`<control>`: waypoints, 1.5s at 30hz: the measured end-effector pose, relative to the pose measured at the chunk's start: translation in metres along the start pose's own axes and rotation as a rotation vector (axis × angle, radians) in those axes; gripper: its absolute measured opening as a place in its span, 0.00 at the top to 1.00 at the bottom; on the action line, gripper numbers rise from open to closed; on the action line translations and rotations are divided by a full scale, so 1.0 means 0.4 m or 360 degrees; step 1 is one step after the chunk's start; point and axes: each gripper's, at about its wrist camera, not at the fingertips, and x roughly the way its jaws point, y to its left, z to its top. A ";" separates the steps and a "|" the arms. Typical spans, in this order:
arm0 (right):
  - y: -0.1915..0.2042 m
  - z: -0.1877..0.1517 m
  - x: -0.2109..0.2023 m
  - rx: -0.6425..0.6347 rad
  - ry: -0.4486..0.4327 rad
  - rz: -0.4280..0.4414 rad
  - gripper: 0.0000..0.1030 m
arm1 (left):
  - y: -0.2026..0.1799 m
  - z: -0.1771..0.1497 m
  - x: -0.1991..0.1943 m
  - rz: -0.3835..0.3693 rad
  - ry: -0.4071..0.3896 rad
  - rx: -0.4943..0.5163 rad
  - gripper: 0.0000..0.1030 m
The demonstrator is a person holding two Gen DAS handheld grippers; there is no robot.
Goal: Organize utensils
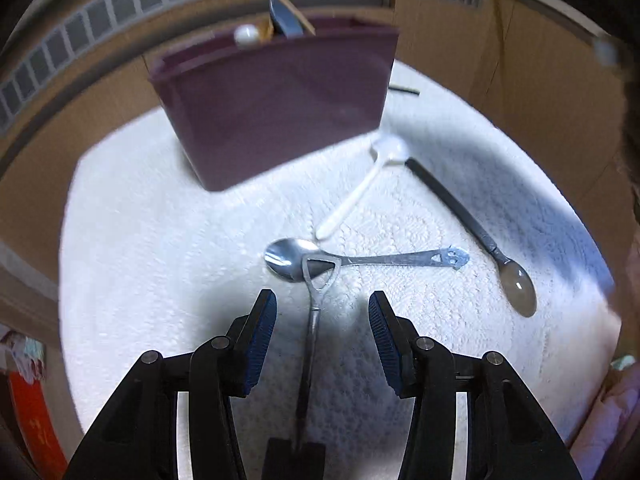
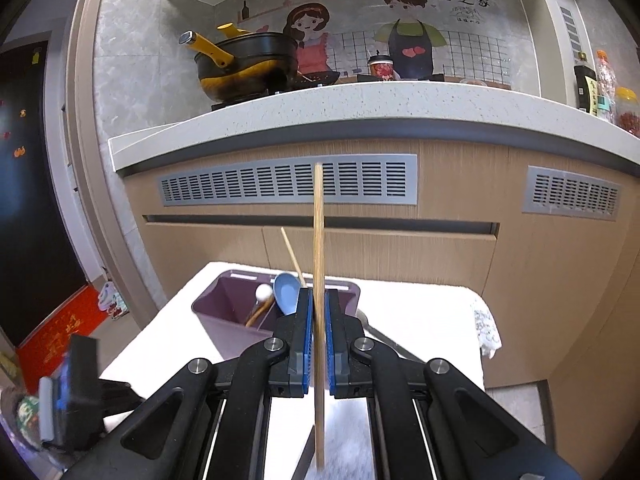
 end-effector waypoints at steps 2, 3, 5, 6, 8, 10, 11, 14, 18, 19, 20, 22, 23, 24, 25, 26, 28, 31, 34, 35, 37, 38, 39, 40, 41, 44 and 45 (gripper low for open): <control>0.000 -0.012 -0.016 0.0008 0.0000 0.0010 0.95 | 0.002 0.019 0.021 0.0031 0.0044 0.0000 0.52; -0.002 -0.018 -0.024 0.0012 -0.0002 0.0011 0.95 | 0.004 0.028 0.031 0.0056 0.0065 0.0000 0.52; -0.007 -0.030 -0.040 0.0024 0.0001 0.0011 0.95 | 0.013 0.049 0.049 0.0090 0.0097 -0.0023 0.52; -0.010 -0.035 -0.045 0.0030 0.0004 0.0014 0.95 | 0.021 0.057 0.055 0.0075 0.0107 -0.0036 0.52; -0.015 -0.045 -0.054 0.0037 0.0011 0.0014 0.95 | 0.034 0.071 0.062 0.0051 0.0135 -0.0073 0.52; -0.023 -0.056 -0.058 0.0049 0.0021 0.0013 0.95 | 0.042 0.080 0.066 0.0044 0.0138 -0.0117 0.52; -0.028 -0.060 -0.058 0.0057 0.0032 0.0018 0.95 | 0.041 0.080 0.066 0.0046 0.0130 -0.0121 0.52; -0.036 -0.066 -0.058 0.0074 0.0048 0.0009 0.95 | 0.029 0.074 0.058 0.0052 0.0083 -0.0117 0.72; -0.039 -0.063 -0.067 0.0070 0.0045 -0.0004 0.95 | 0.012 0.053 0.009 0.0049 -0.0039 -0.0105 0.77; -0.037 -0.063 -0.070 0.0065 0.0043 -0.0007 0.95 | 0.010 0.045 -0.008 0.0051 -0.0071 -0.0099 0.77; -0.035 -0.062 -0.072 0.0059 0.0043 -0.0008 0.95 | 0.002 0.038 -0.023 0.0047 -0.0095 -0.0098 0.77; -0.030 -0.063 -0.075 0.0049 0.0047 -0.0011 0.95 | 0.003 0.024 -0.049 0.0046 -0.0133 -0.0107 0.77; -0.029 -0.064 -0.076 0.0047 0.0049 -0.0012 0.95 | 0.007 0.019 -0.061 0.0047 -0.0146 -0.0115 0.77; -0.027 -0.065 -0.077 0.0046 0.0054 -0.0013 0.95 | 0.012 0.012 -0.074 0.0047 -0.0160 -0.0123 0.77; -0.025 -0.065 -0.079 0.0044 0.0057 -0.0013 0.95 | 0.017 0.006 -0.089 0.0058 -0.0182 -0.0130 0.77; -0.023 -0.065 -0.081 0.0041 0.0057 -0.0015 0.95 | 0.023 0.004 -0.109 0.0076 -0.0212 -0.0131 0.77; -0.019 -0.062 -0.088 0.0034 0.0054 -0.0022 0.95 | 0.016 0.012 -0.151 0.0083 -0.0274 -0.0134 0.77; -0.013 -0.051 -0.107 0.0020 0.0029 -0.0030 0.95 | -0.003 0.015 -0.248 0.0086 -0.0454 -0.0114 0.77; -0.003 -0.038 -0.129 0.0006 -0.0011 -0.0040 0.95 | -0.008 0.034 -0.316 0.0084 -0.0610 -0.0128 0.77; 0.001 -0.032 -0.133 0.0000 -0.0020 -0.0048 0.95 | -0.009 0.049 -0.330 0.0083 -0.0653 -0.0135 0.77; 0.010 -0.014 -0.140 -0.0016 -0.0042 -0.0062 0.95 | -0.006 0.076 -0.359 0.0088 -0.0731 -0.0151 0.77; 0.014 -0.001 -0.140 -0.0015 -0.0052 -0.0060 0.95 | -0.002 0.100 -0.380 0.0088 -0.0781 -0.0155 0.77; 0.016 0.010 -0.141 -0.0015 -0.0061 -0.0056 0.95 | 0.001 0.121 -0.400 0.0090 -0.0824 -0.0150 0.78; 0.020 0.029 -0.142 -0.0023 -0.0081 -0.0054 0.95 | 0.005 0.150 -0.426 0.0095 -0.0886 -0.0146 0.78; 0.024 0.053 -0.143 -0.0035 -0.0114 -0.0060 0.95 | 0.008 0.178 -0.440 0.0092 -0.0932 -0.0145 0.78; 0.032 0.138 -0.141 -0.0052 -0.0191 -0.0045 0.95 | 0.022 0.271 -0.487 0.0051 -0.1056 -0.0146 0.78; 0.030 0.168 -0.138 -0.0046 -0.0212 -0.0037 0.95 | 0.029 0.299 -0.501 0.0041 -0.1086 -0.0146 0.78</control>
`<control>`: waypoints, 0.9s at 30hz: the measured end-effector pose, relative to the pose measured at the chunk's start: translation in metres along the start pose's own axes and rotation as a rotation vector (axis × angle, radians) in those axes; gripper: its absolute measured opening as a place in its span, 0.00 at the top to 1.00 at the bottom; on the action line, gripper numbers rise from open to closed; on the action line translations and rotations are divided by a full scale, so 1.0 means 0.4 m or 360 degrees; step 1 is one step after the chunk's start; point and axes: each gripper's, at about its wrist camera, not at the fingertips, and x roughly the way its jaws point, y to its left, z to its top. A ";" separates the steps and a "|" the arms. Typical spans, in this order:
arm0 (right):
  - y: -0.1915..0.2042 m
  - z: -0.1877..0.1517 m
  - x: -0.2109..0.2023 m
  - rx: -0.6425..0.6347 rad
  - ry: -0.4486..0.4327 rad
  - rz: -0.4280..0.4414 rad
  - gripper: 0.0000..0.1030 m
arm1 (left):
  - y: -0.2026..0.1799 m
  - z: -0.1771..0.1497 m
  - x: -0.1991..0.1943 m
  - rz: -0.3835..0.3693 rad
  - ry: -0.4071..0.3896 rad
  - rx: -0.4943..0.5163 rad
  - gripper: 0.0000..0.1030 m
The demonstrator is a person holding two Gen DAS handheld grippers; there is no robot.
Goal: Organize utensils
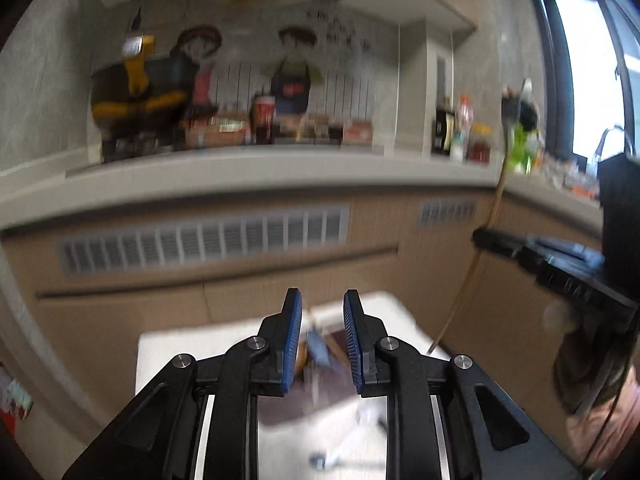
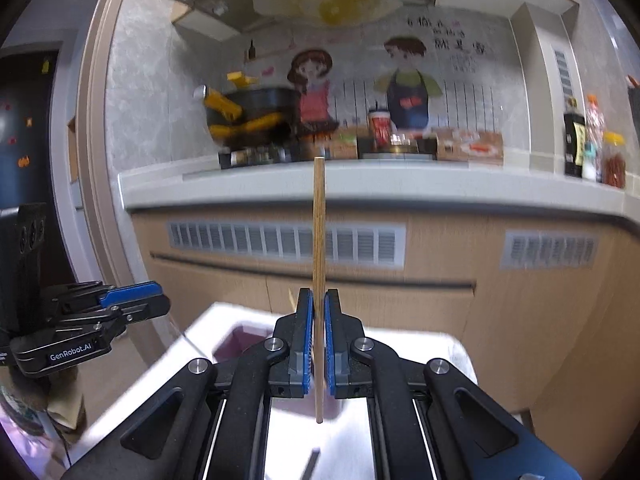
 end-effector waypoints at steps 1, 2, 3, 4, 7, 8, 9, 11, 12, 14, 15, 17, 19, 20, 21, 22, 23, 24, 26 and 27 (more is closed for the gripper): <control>-0.001 0.029 0.010 0.0000 -0.0016 0.0013 0.95 | 0.005 0.025 0.013 -0.0007 -0.0026 -0.0009 0.78; -0.003 0.056 0.023 0.0006 -0.0032 0.0020 0.95 | 0.012 0.055 0.023 -0.0013 -0.0057 -0.0020 0.78; -0.005 0.078 0.037 0.0009 -0.0047 0.0014 0.95 | 0.016 0.075 0.032 -0.0018 -0.0072 -0.0021 0.78; -0.003 0.091 0.049 0.0001 -0.0054 0.0008 0.95 | 0.023 0.093 0.045 -0.0021 -0.0085 -0.0029 0.78; 0.000 0.113 0.097 -0.0004 -0.0032 0.0001 0.95 | 0.049 0.102 0.067 -0.0060 -0.0070 -0.0055 0.78; 0.000 0.113 0.107 -0.0004 -0.0021 0.0006 0.95 | 0.058 0.092 0.077 -0.0062 -0.0048 -0.0059 0.78; -0.001 0.109 0.115 -0.0008 -0.0012 0.0004 0.95 | 0.064 0.080 0.085 -0.0059 -0.0018 -0.0057 0.78; -0.004 0.093 0.131 -0.0017 0.0010 -0.0006 0.95 | 0.076 0.037 0.107 -0.0046 0.0084 -0.0079 0.77; -0.006 0.082 0.136 -0.0015 0.0024 -0.0002 0.95 | 0.082 0.007 0.121 -0.0045 0.0133 -0.0095 0.76; -0.011 0.060 0.147 -0.0005 0.0060 0.0009 0.95 | 0.097 -0.066 0.148 -0.0019 0.0244 -0.0127 0.70; -0.014 0.045 0.153 0.0002 0.0086 0.0013 0.95 | 0.106 -0.098 0.159 -0.0015 0.0293 -0.0138 0.68; -0.017 0.022 0.161 0.0004 0.0126 0.0013 0.95 | 0.117 -0.161 0.171 -0.0034 0.0382 -0.0140 0.66; -0.016 0.000 0.163 -0.0004 0.0157 0.0024 0.95 | 0.120 -0.218 0.183 -0.0087 0.0485 -0.0101 0.58; -0.015 -0.012 0.161 -0.0009 0.0169 0.0027 0.95 | 0.117 -0.246 0.190 -0.0124 0.0545 -0.0077 0.51; -0.015 -0.022 0.157 -0.0013 0.0177 0.0029 0.95 | 0.114 -0.271 0.202 -0.0175 0.0614 -0.0052 0.43; -0.016 -0.031 0.153 -0.0010 0.0181 0.0033 0.95 | 0.109 -0.292 0.215 -0.0234 0.0687 -0.0019 0.41; -0.018 -0.038 0.149 -0.0004 0.0185 0.0036 0.95 | 0.099 -0.318 0.231 -0.0269 0.0758 0.0028 0.40; -0.020 -0.044 0.144 0.0004 0.0188 0.0040 0.95 | 0.090 -0.338 0.247 -0.0272 0.0810 0.0068 0.40; -0.024 -0.054 0.132 0.0018 0.0191 0.0046 0.95 | 0.070 -0.375 0.286 -0.0258 0.0910 0.0116 0.40; -0.025 -0.058 0.127 0.0019 0.0192 0.0044 0.95 | 0.062 -0.389 0.305 -0.0268 0.0950 0.0129 0.40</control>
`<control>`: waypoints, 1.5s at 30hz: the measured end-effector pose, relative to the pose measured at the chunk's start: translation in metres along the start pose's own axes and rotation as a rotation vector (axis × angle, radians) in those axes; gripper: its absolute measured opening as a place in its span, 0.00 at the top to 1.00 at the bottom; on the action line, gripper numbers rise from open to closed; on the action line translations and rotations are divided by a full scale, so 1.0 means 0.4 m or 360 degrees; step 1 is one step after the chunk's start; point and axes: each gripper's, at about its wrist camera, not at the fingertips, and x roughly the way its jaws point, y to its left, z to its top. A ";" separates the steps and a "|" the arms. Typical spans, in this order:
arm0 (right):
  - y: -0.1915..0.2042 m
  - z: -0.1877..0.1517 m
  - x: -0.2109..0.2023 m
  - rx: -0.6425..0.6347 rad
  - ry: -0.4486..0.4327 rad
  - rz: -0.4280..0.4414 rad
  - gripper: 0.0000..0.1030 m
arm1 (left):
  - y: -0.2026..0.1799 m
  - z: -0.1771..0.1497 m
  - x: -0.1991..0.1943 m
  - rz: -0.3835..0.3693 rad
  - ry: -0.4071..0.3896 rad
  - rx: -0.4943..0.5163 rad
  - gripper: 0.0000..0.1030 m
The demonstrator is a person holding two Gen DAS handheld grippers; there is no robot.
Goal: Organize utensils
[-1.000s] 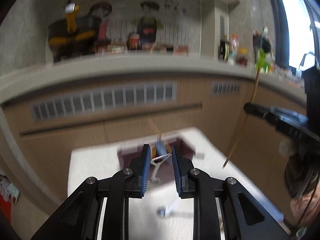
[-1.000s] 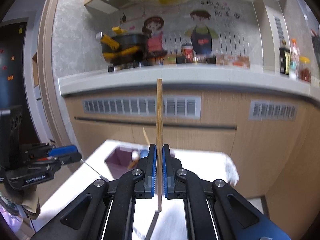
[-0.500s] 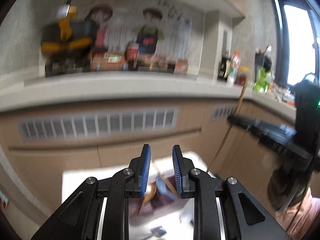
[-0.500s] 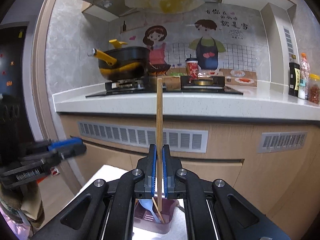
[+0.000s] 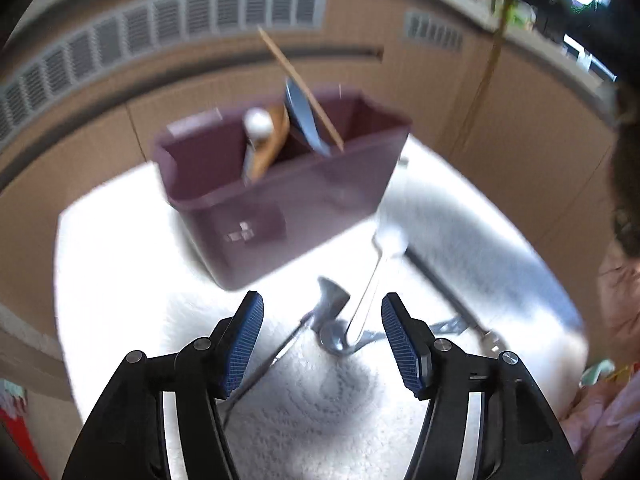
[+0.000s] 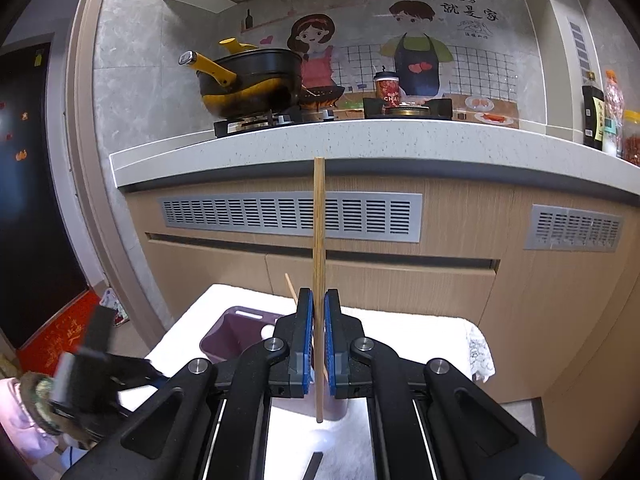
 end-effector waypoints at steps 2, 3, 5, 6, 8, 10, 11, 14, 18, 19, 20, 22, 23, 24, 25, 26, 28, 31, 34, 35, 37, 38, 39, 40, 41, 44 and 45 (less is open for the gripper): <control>-0.003 -0.008 -0.008 0.0005 0.0005 -0.0001 0.95 | -0.016 0.006 0.049 0.0001 0.0082 0.0066 0.40; -0.004 -0.012 -0.012 0.0004 0.0011 -0.0001 0.95 | -0.021 0.007 0.070 0.0016 0.0119 0.0102 0.40; -0.006 -0.020 -0.016 -0.0001 0.0021 -0.0006 0.95 | -0.030 0.014 0.110 0.0036 0.0195 0.0159 0.40; -0.006 -0.024 -0.018 -0.0005 0.0029 -0.0004 0.95 | -0.029 0.018 0.122 0.0033 0.0224 0.0166 0.40; -0.009 -0.036 -0.022 -0.0010 0.0042 -0.0001 0.95 | -0.024 0.025 0.150 0.0059 0.0281 0.0178 0.40; -0.011 -0.048 -0.024 -0.0005 0.0058 0.0012 0.95 | -0.017 0.031 0.164 0.0067 0.0305 0.0170 0.40; -0.013 -0.053 -0.024 0.0000 0.0063 0.0018 0.95 | -0.011 0.035 0.168 0.0065 0.0308 0.0139 0.40; -0.016 -0.065 -0.022 0.0011 0.0076 0.0041 0.95 | 0.016 0.033 0.175 0.0091 0.0305 0.0081 0.41; -0.021 -0.077 -0.014 0.0039 0.0096 0.0056 0.95 | -0.009 0.022 0.171 0.0150 0.0267 0.0093 0.47; -0.021 -0.082 -0.011 0.0052 0.0103 0.0063 0.95 | -0.021 0.021 0.170 0.0156 0.0248 0.0111 0.50; -0.021 -0.087 -0.009 0.0061 0.0110 0.0068 0.95 | -0.028 0.018 0.168 0.0145 0.0238 0.0102 0.57; -0.021 -0.099 -0.004 0.0081 0.0128 0.0080 0.95 | -0.034 0.016 0.165 0.0144 0.0215 0.0058 0.64; -0.021 -0.105 -0.002 0.0089 0.0136 0.0080 0.95 | -0.034 0.011 0.162 0.0155 0.0197 0.0042 0.67; -0.021 -0.112 -0.001 0.0094 0.0142 0.0075 0.95 | -0.034 0.003 0.156 0.0166 0.0172 0.0010 0.68; -0.020 -0.119 -0.001 0.0097 0.0149 0.0063 0.95 | -0.036 -0.006 0.146 0.0180 0.0145 -0.0030 0.68; -0.020 -0.128 0.000 0.0099 0.0160 0.0052 0.95 | -0.038 -0.016 0.131 0.0193 0.0111 -0.0062 0.68; -0.020 -0.143 -0.001 0.0102 0.0181 0.0050 0.95 | -0.048 -0.050 0.079 0.0235 0.0000 -0.0091 0.68; -0.020 -0.154 -0.006 0.0100 0.0197 0.0038 0.95 | -0.073 -0.074 -0.023 0.0252 -0.0207 -0.0151 0.68; -0.020 -0.151 -0.019 0.0102 0.0179 0.0033 0.95 | -0.091 -0.079 -0.142 0.0237 -0.0440 -0.0224 0.68; -0.018 -0.147 -0.023 0.0100 0.0165 0.0031 0.95 | -0.094 -0.074 -0.181 0.0215 -0.0523 -0.0252 0.68; -0.012 -0.124 -0.036 0.0089 0.0116 0.0033 0.95 | -0.070 -0.033 -0.250 0.0184 -0.0644 -0.0283 0.68; -0.007 -0.107 -0.044 0.0079 0.0085 0.0034 0.95 | -0.068 -0.007 -0.297 0.0166 -0.0717 -0.0275 0.68; -0.004 -0.089 -0.052 0.0071 0.0048 0.0031 0.95 | -0.071 0.013 -0.332 0.0160 -0.0782 -0.0269 0.68; 0.003 -0.057 -0.065 0.0056 -0.0012 0.0030 0.95 | -0.071 0.047 -0.362 0.0158 -0.0848 -0.0260 0.68; 0.008 -0.031 -0.073 0.0043 -0.0058 0.0031 0.95 | -0.076 0.075 -0.400 0.0160 -0.0929 -0.0243 0.68; 0.029 0.061 -0.096 -0.0019 -0.0215 0.0014 0.95 | -0.072 0.157 -0.469 0.0179 -0.1087 -0.0203 0.68; 0.034 0.084 -0.097 -0.0031 -0.0242 0.0014 0.95 | -0.069 0.185 -0.485 0.0186 -0.1128 -0.0201 0.68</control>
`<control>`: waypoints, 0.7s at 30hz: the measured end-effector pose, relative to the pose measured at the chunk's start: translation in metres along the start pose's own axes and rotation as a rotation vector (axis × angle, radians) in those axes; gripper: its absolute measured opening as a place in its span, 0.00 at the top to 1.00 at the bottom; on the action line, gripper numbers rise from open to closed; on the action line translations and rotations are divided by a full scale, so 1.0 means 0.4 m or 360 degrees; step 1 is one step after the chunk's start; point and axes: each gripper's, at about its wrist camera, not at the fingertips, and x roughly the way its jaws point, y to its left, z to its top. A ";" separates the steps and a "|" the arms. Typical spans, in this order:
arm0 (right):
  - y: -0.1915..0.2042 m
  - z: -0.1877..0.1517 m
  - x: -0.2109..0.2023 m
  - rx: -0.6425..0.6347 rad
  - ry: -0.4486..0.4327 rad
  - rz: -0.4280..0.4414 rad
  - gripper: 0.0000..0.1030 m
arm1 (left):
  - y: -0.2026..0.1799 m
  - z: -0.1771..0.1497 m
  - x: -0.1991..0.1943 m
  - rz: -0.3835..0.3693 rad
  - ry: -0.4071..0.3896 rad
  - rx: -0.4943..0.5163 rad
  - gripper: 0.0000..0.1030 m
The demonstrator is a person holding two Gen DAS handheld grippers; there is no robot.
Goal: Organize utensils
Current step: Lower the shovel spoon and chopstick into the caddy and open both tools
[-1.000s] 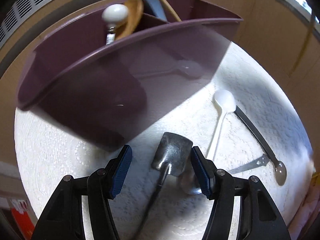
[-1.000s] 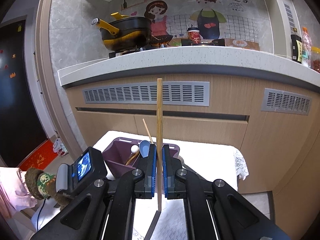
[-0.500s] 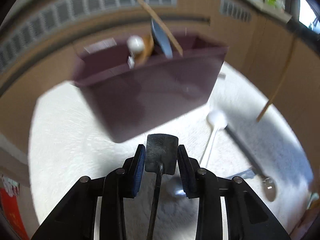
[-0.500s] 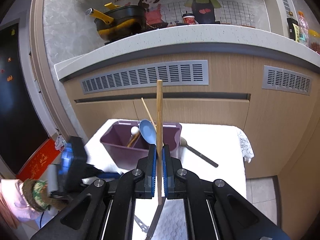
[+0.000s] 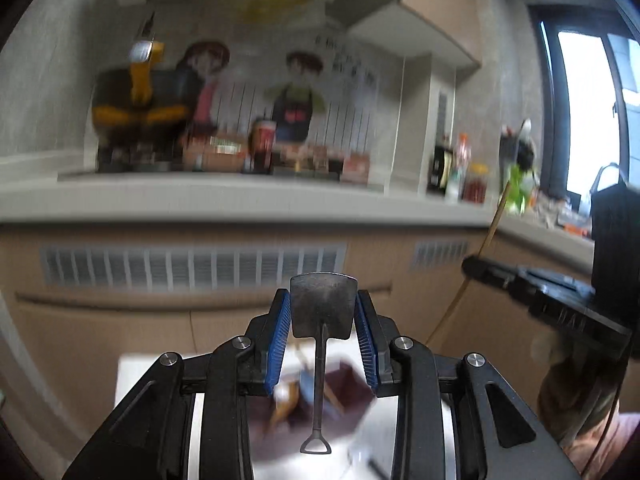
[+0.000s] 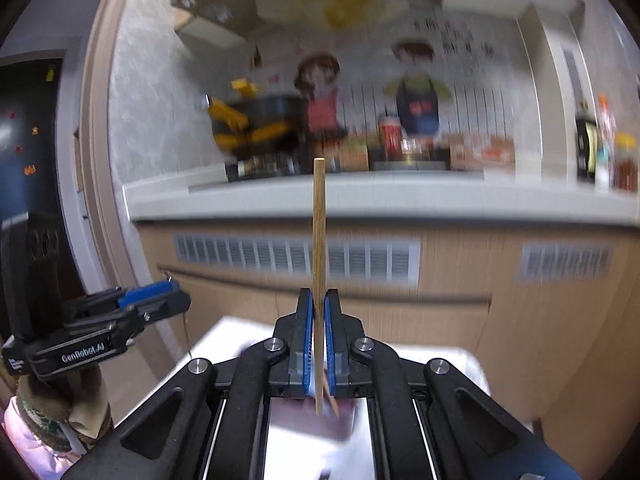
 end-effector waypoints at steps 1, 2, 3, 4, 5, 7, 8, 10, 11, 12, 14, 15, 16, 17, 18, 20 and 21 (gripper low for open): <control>0.004 0.024 0.007 -0.0012 -0.0025 -0.0004 0.95 | 0.007 0.023 0.005 0.0009 -0.0023 0.0001 0.68; 0.010 0.042 0.016 -0.0031 -0.0039 -0.0008 0.95 | 0.013 0.043 0.020 0.0031 -0.0046 0.0015 0.68; 0.014 0.055 0.026 -0.0047 -0.0050 -0.0017 0.95 | 0.017 0.053 0.029 0.0054 -0.0062 0.0018 0.68; 0.018 0.064 0.039 -0.0061 -0.0053 -0.0027 0.95 | 0.020 0.060 0.050 0.0060 -0.0064 0.0013 0.68; 0.022 0.069 0.053 -0.0076 -0.0043 -0.0027 0.95 | 0.031 0.067 0.061 0.0057 -0.0058 0.0002 0.68; 0.026 0.070 0.085 -0.0089 -0.0013 -0.0027 0.95 | 0.051 0.068 0.095 0.0063 -0.0047 -0.0026 0.68; 0.028 0.064 0.107 -0.0100 0.0011 -0.0029 0.95 | 0.063 0.064 0.110 0.0063 -0.0040 -0.0037 0.68; 0.027 0.049 0.142 -0.0100 0.0063 -0.0026 0.95 | 0.082 0.047 0.142 0.0070 -0.0020 -0.0067 0.68; 0.026 0.039 0.156 -0.0099 0.0091 -0.0020 0.95 | 0.093 0.031 0.158 0.0067 -0.0003 -0.0082 0.68; 0.024 0.028 0.172 -0.0096 0.0117 -0.0017 0.95 | 0.105 0.018 0.171 0.0066 0.0012 -0.0105 0.68; 0.023 0.002 0.212 -0.0094 0.0182 -0.0013 0.95 | 0.131 -0.013 0.201 0.0066 0.0055 -0.0167 0.68; 0.023 -0.014 0.231 -0.0094 0.0219 -0.0006 0.95 | 0.144 -0.031 0.216 0.0067 0.0079 -0.0196 0.66; 0.022 -0.030 0.249 -0.0096 0.0259 0.0005 0.94 | 0.152 -0.049 0.227 0.0075 0.0100 -0.0218 0.66; 0.021 -0.049 0.267 -0.0094 0.0304 0.0023 0.89 | 0.163 -0.072 0.241 0.0076 0.0133 -0.0236 0.64; 0.018 -0.067 0.282 -0.0088 0.0346 0.0030 0.82 | 0.169 -0.088 0.248 0.0075 0.0161 -0.0248 0.57; 0.007 -0.100 0.305 -0.0068 0.0409 0.0034 0.77 | 0.180 -0.123 0.259 0.0088 0.0222 -0.0277 0.45; -0.001 -0.115 0.309 -0.0066 0.0430 0.0026 0.77 | 0.184 -0.136 0.259 0.0091 0.0237 -0.0284 0.45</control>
